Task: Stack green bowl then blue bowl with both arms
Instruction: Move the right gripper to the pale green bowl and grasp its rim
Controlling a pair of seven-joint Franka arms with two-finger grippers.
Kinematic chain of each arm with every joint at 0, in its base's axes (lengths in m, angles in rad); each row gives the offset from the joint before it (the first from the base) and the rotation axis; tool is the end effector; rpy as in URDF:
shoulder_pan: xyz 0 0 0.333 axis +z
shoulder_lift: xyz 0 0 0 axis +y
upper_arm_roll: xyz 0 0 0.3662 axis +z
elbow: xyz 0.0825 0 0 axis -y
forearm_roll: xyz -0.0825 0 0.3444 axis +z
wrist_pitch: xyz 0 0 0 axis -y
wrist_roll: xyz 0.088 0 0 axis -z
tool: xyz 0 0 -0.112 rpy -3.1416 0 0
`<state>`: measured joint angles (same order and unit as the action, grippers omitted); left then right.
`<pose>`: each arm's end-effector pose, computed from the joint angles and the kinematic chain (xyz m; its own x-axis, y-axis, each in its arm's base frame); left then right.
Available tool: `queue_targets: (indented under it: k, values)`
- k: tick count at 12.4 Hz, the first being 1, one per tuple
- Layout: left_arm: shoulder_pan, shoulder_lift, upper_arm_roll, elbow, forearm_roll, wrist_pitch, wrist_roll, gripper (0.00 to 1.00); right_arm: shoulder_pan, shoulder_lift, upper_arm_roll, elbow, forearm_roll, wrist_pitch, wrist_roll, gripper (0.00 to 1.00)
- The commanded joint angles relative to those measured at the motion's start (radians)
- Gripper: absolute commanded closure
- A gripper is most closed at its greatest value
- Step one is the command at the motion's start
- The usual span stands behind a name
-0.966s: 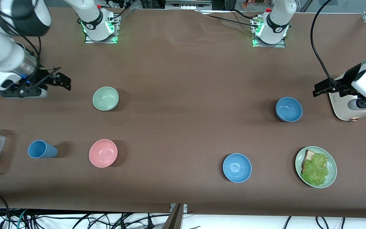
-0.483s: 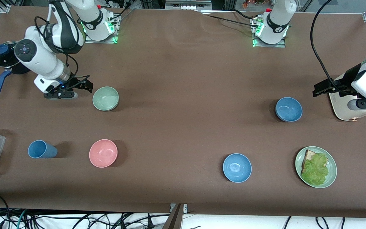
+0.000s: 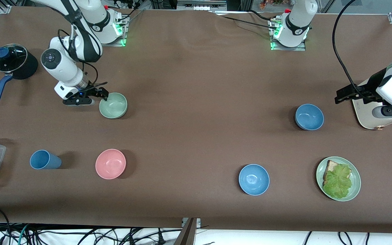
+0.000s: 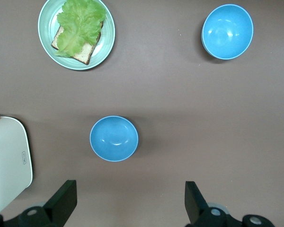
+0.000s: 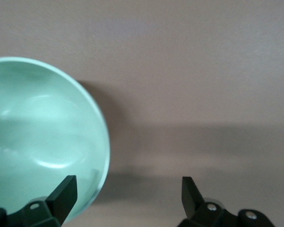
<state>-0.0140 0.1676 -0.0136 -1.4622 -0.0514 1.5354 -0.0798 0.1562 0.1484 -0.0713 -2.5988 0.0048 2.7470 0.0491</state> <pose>0.5678 -0.0208 0.6227 0.9939 0.0504 -0.0982 0.0551 -0.9974 0.0459 0.4307 0.0363 0.2849 0.9995 0.0321 0.0006 0.0321 -0.9994 0.0087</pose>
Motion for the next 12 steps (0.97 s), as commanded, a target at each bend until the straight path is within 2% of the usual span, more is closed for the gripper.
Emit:
queue_targets:
  k: [1,2,5,8,10,12]
  values:
    - [-0.006,0.015,0.0,0.029,0.01,-0.02,-0.009,0.0,-0.007,0.036,0.013,0.005,-0.002,0.036,0.043,0.83]
    - [-0.006,0.015,0.0,0.029,0.01,-0.02,-0.009,0.0,-0.007,0.03,0.022,0.012,-0.005,0.016,0.06,1.0]
    - [-0.006,0.016,0.0,0.029,0.01,-0.018,-0.009,0.0,-0.007,-0.013,0.064,0.097,-0.003,-0.162,0.118,1.0]
    - [-0.006,0.016,0.0,0.029,0.01,-0.018,-0.009,0.0,-0.006,-0.013,0.076,0.129,-0.003,-0.184,0.146,1.0]
    - [-0.006,0.018,0.001,0.029,0.01,-0.018,-0.009,0.0,-0.006,-0.02,0.119,0.176,0.001,-0.231,0.198,1.0]
    - [-0.006,0.023,-0.002,0.029,0.015,-0.017,-0.011,0.0,-0.004,-0.009,0.188,0.288,0.001,-0.344,0.295,1.0]
